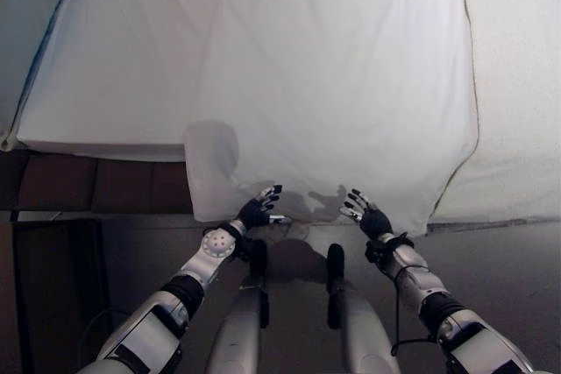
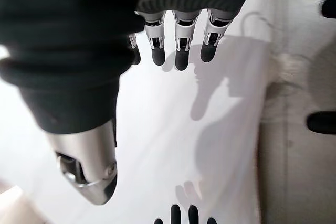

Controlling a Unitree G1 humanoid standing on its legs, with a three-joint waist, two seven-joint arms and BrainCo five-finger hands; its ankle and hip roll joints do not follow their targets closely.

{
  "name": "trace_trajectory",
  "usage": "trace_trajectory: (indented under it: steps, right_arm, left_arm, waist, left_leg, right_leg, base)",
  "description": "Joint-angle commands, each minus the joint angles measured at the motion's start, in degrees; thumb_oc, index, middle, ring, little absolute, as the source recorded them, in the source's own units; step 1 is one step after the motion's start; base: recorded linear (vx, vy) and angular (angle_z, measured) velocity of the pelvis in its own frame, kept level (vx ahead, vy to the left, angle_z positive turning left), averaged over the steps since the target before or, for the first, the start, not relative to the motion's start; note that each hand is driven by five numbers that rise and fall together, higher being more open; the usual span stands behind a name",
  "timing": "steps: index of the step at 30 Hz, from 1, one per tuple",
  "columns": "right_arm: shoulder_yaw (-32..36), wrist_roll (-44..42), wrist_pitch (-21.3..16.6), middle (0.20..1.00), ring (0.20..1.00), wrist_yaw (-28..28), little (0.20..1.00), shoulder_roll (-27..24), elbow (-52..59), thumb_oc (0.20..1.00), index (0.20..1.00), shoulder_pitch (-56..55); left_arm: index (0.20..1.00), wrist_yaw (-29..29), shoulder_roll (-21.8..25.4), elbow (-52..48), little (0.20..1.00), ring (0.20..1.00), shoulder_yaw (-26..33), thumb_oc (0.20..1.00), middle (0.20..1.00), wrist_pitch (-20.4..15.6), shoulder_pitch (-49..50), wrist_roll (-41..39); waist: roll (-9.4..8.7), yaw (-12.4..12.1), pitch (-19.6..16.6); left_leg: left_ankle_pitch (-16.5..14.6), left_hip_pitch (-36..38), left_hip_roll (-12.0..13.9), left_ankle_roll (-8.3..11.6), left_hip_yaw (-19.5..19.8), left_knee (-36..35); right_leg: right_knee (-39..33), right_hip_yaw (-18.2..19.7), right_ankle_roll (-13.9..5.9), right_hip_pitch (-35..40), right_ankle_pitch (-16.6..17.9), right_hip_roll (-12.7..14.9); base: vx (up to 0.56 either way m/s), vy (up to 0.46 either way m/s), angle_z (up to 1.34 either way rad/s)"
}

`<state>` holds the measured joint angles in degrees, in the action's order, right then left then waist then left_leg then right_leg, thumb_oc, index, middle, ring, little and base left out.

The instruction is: Make the bed

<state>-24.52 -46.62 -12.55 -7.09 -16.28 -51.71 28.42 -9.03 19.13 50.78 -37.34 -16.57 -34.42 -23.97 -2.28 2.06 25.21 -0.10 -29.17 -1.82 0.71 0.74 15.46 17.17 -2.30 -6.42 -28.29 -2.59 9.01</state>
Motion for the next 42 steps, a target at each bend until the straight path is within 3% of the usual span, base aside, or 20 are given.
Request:
trace_trajectory:
  steps: [1, 5, 9, 12, 17, 24, 33, 34, 39, 42]
  right_arm:
    - [-0.9, -5.1, 0.1, 1.000, 1.000, -1.4, 1.000, -0.8, 4.2, 1.000, 1.000, 1.0]
    - [-2.6, -9.5, 1.0, 1.000, 1.000, -2.9, 1.000, -0.7, 5.1, 1.000, 1.000, 5.7]
    - [-3.0, -10.7, 0.6, 1.000, 1.000, -1.8, 1.000, -1.8, 4.4, 1.000, 1.000, 11.1]
    - [-2.9, -7.4, -0.8, 1.000, 1.000, 1.9, 1.000, -3.7, 3.2, 1.000, 1.000, 17.0]
    - [-3.3, 4.8, -3.0, 1.000, 1.000, 10.5, 1.000, -6.2, -3.0, 1.000, 1.000, 28.5]
    - [-7.8, 17.6, -1.3, 1.000, 1.000, 17.3, 1.000, -9.3, -12.1, 1.000, 1.000, 41.5]
    - [-9.3, 23.3, 0.5, 1.000, 1.000, 20.0, 1.000, -16.3, -20.3, 1.000, 1.000, 47.0]
    - [-8.8, 25.0, 1.3, 1.000, 1.000, 20.7, 1.000, -18.6, -22.0, 1.000, 1.000, 46.5]
    - [-5.2, 25.7, 2.0, 1.000, 1.000, 22.1, 1.000, -22.0, -24.0, 1.000, 1.000, 42.5]
    - [-3.4, 25.6, 2.0, 1.000, 1.000, 21.9, 1.000, -23.3, -24.2, 1.000, 1.000, 39.6]
  left_arm:
    - [1.000, -2.7, -3.8, -1.2, 1.000, 1.000, 0.7, 1.000, 1.000, -0.3, -2.1, -6.2]
    - [1.000, -3.6, -4.5, -1.3, 1.000, 1.000, -1.2, 1.000, 1.000, 0.5, -7.6, -8.6]
    - [1.000, 0.3, -5.0, 1.1, 1.000, 1.000, 0.8, 1.000, 1.000, -0.2, -12.4, -7.0]
    - [1.000, 8.5, -4.6, 1.4, 1.000, 1.000, 0.4, 1.000, 1.000, -2.0, -17.8, 2.3]
    - [1.000, 15.3, -4.7, 6.8, 1.000, 1.000, 3.0, 1.000, 1.000, -2.0, -23.7, 5.0]
    - [1.000, 22.0, 0.3, 12.5, 1.000, 1.000, 3.7, 1.000, 1.000, -1.4, -33.7, 8.7]
    - [1.000, 23.4, 10.3, 19.0, 1.000, 1.000, 6.2, 1.000, 1.000, 0.1, -37.3, 9.2]
    - [1.000, 23.2, 12.9, 19.7, 1.000, 1.000, 7.6, 1.000, 1.000, 0.2, -36.0, 8.6]
    - [1.000, 24.6, 17.0, 20.9, 1.000, 1.000, 12.8, 1.000, 1.000, 0.3, -30.7, 7.8]
    - [1.000, 24.3, 17.6, 20.9, 1.000, 1.000, 15.4, 1.000, 1.000, 0.3, -27.0, 7.6]
  waist:
    - [0.50, 0.4, -1.5]
    - [0.42, 0.6, -1.1]
    - [0.69, 0.5, -1.0]
    - [0.84, 0.5, -0.4]
    - [0.74, 0.5, -0.4]
    - [0.46, 0.6, -1.1]
    - [0.88, 0.7, -1.6]
    - [1.02, 0.7, -1.8]
    - [1.34, 0.6, -2.2]
    - [1.52, 0.5, -2.1]
  left_leg:
    - [-4.1, -5.1, -0.9, 0.95, 0.3, 8.9]
    - [-4.7, -10.2, -0.4, 1.20, 0.1, 12.6]
    - [-5.6, -14.9, -0.2, 1.34, 0.3, 16.5]
    - [-6.3, -19.3, 0.0, 1.68, 0.4, 20.7]
    - [-7.6, -24.8, 0.8, 1.77, 0.0, 25.6]
    - [-7.7, -29.8, 0.9, 1.96, -0.2, 28.1]
    - [-6.0, -29.6, 0.9, 2.85, 0.3, 24.8]
    - [-5.5, -28.9, 0.9, 2.96, 0.5, 22.9]
    - [-3.4, -25.7, 0.7, 3.55, 0.7, 16.9]
    - [-2.6, -23.2, 0.5, 3.51, 1.0, 14.4]
  right_leg:
    - [1.2, 2.2, -1.17, -6.4, 5.4, 0.6]
    - [5.4, 2.2, -0.95, -11.7, 4.6, 0.6]
    - [11.3, 2.3, -0.58, -17.2, 2.7, 0.7]
    - [15.4, 2.4, -0.30, -21.5, 1.6, 0.7]
    - [20.3, 2.9, 0.24, -27.1, 0.2, 0.4]
    - [23.1, 2.8, 0.55, -31.8, -0.5, 0.6]
    - [21.1, 1.4, 0.39, -31.3, -0.3, 0.9]
    - [19.7, 1.0, 0.33, -30.6, -0.1, 1.1]
    - [14.3, 0.0, 0.29, -27.1, 1.6, 1.3]
    - [12.7, -0.2, 0.21, -24.9, 2.0, 1.2]
  base:
    - [-0.08, 0.005, 0.09]
    - [-0.06, -0.001, 0.04]
    - [-0.05, -0.010, -0.02]
    - [-0.05, -0.014, 0.06]
    - [-0.02, -0.002, -0.01]
    - [0.00, 0.003, -0.05]
    - [0.01, -0.018, 0.01]
    - [0.01, -0.031, 0.10]
    - [0.01, -0.026, 0.11]
    - [0.01, -0.028, 0.08]
